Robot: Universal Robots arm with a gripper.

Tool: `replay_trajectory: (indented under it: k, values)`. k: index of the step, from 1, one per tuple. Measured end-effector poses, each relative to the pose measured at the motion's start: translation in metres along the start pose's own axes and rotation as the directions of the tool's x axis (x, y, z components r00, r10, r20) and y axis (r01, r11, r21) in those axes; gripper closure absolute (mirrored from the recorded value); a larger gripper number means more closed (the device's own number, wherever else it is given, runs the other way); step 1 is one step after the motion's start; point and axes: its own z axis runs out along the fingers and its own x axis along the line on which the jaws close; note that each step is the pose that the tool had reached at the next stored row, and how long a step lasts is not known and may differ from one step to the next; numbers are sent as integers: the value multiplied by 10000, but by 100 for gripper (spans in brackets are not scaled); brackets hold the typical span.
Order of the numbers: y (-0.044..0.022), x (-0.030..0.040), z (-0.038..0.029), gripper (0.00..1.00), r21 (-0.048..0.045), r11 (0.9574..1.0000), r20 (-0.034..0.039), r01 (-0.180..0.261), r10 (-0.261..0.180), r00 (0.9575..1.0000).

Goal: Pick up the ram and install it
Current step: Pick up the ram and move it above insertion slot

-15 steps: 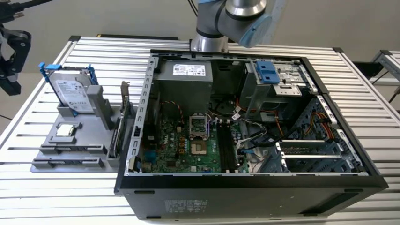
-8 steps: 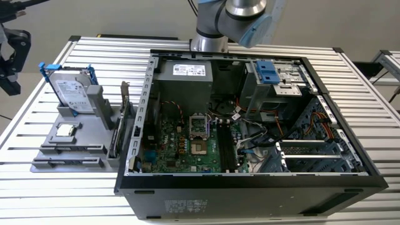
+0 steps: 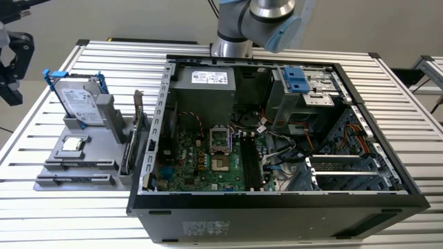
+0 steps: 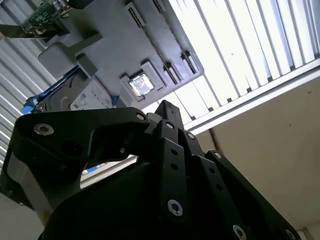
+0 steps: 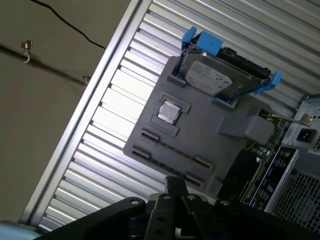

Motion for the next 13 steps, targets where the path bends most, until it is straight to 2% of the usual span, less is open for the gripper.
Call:
replay_trajectory:
  k: [5,13]
  values:
    - [0,0,0,100,-10,9988,-23,489,-489,9988]
    - [0,0,0,100,-25,9932,-55,1165,-1165,9932]
